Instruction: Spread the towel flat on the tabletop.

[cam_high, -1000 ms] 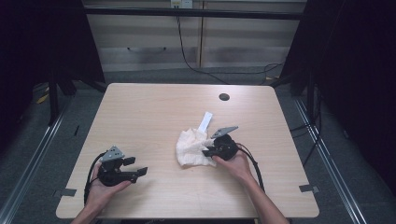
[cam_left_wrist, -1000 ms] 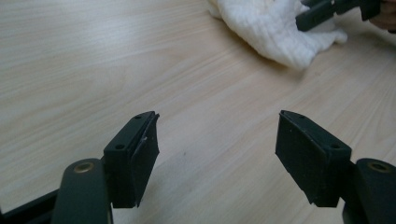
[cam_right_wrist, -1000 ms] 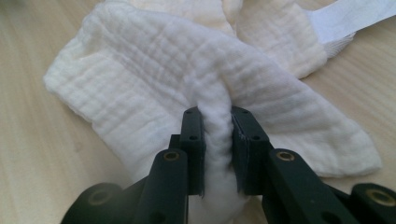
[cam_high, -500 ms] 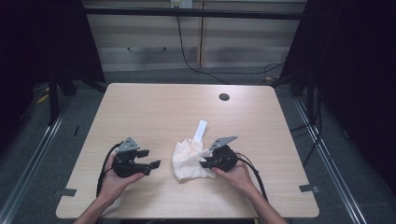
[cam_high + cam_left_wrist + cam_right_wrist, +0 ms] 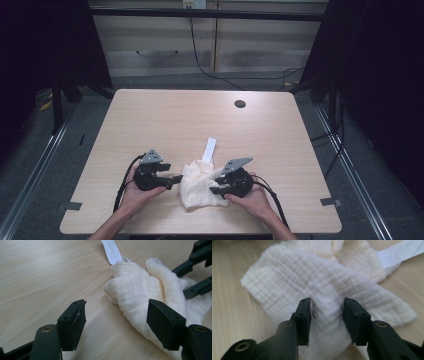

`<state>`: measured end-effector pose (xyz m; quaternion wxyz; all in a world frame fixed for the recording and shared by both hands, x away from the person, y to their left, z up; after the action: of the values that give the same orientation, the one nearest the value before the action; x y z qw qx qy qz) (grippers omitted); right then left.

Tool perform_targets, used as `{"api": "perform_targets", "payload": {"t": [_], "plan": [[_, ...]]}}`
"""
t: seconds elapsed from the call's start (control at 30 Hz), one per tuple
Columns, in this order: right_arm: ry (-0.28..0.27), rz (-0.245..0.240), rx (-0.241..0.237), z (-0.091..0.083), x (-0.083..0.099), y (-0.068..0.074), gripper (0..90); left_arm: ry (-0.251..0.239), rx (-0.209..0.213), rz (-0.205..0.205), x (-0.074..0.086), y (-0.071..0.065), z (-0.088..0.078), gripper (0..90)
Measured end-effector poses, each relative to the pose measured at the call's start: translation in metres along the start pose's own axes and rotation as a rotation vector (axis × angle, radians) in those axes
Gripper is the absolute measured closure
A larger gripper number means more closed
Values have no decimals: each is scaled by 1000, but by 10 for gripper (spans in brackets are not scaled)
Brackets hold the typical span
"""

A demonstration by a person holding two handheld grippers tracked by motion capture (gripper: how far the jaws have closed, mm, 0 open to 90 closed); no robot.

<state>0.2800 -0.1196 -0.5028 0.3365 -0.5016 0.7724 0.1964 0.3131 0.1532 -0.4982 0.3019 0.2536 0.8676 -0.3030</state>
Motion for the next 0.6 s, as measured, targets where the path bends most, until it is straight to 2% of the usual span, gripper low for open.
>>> {"api": "perform_targets", "payload": {"t": [0.07,0.1,0.17,0.2,0.23,0.3,0.33,0.37,0.47,0.53,0.6], "plan": [[-16,5,12,-5,-1,-2,563,5,1,2,1,0,1,306],[-38,26,50,-15,-1,-9,565,6,2,2,2,-1,2,307],[-52,61,90,-23,2,-19,569,17,22,9,3,-2,5,316],[-52,61,90,-23,2,-19,569,17,22,9,3,-2,5,336],[-59,87,123,-25,6,-31,569,17,32,12,3,-3,6,358],[-58,99,133,-23,8,-36,568,21,43,22,3,-5,8,371],[-55,112,136,-17,11,-44,559,24,57,28,3,-7,10,436],[-50,112,132,-13,12,-47,548,24,57,28,3,-7,10,438],[-34,114,116,-7,13,-50,533,31,59,40,4,-8,14,486],[-17,88,99,3,11,-47,517,37,71,34,4,-9,15,531],[-3,79,103,6,11,-45,518,45,79,35,5,-9,17,564]]}}
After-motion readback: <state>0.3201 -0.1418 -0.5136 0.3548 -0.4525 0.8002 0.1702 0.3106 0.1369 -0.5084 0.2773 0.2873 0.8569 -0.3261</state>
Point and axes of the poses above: each handheld gripper's, and its own axes: z roughly forward along the jaws, x roughly out of its underside, y roughly to its left, the point moved 2 cm from there along z, roughly forward along the jaws, and after that the axes turned 14 degrees about -z, right-handed, at the moved point
